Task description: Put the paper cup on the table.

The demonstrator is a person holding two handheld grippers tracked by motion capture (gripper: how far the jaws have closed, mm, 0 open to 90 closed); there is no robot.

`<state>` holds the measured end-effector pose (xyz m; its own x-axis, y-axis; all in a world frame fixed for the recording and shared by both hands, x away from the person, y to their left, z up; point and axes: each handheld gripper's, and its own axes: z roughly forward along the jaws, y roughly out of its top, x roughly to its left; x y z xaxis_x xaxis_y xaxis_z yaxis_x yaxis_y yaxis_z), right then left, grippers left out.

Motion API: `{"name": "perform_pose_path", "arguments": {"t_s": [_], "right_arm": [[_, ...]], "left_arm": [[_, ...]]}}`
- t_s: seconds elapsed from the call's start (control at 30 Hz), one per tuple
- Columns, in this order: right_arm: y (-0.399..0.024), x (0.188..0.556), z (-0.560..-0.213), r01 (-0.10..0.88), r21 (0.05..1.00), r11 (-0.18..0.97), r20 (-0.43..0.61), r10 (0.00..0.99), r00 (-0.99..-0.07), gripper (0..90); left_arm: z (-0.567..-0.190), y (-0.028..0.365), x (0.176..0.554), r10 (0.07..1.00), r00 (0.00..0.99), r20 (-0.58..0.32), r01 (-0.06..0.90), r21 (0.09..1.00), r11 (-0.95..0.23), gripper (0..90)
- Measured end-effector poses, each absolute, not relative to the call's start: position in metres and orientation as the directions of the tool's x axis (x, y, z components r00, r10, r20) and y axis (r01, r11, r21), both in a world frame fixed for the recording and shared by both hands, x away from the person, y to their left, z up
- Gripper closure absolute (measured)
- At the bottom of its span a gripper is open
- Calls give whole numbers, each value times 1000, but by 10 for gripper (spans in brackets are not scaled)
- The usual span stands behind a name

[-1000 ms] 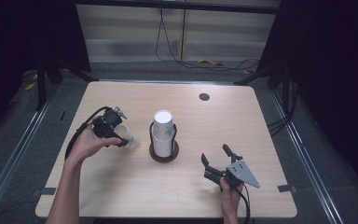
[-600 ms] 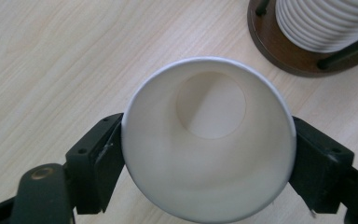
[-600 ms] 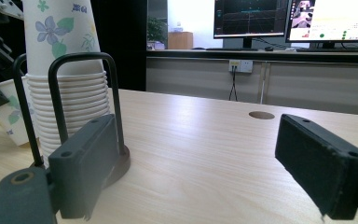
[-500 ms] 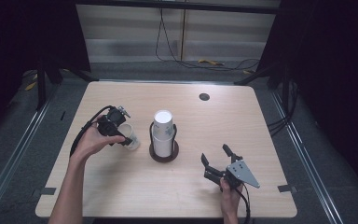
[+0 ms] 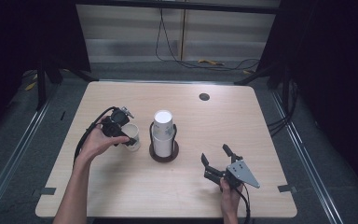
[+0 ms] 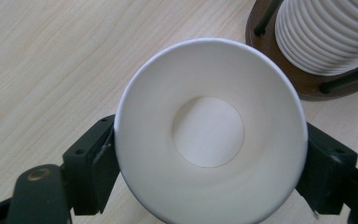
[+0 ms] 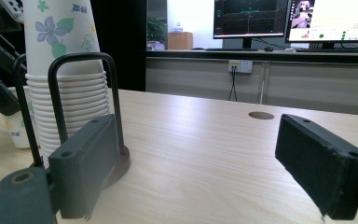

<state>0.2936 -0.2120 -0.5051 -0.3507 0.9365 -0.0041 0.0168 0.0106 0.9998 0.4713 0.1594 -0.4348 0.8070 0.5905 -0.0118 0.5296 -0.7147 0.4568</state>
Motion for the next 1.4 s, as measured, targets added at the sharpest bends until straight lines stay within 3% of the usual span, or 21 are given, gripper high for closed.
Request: {"name": "perform_pose_path", "arguments": {"t_s": [0.53,0.9,1.4], "right_arm": [[-212,294,-505,16,1000,10,-4,936,-351,126],[-212,294,-505,16,1000,11,-5,936,-352,127],[-212,293,-505,16,1000,13,-6,937,-350,127]], "left_arm": [[-435,157,471,593,805,-9,526,475,-706,172],[-424,166,467,610,792,-12,505,575,-644,166],[-421,183,452,661,750,-31,446,761,-471,165]]}}
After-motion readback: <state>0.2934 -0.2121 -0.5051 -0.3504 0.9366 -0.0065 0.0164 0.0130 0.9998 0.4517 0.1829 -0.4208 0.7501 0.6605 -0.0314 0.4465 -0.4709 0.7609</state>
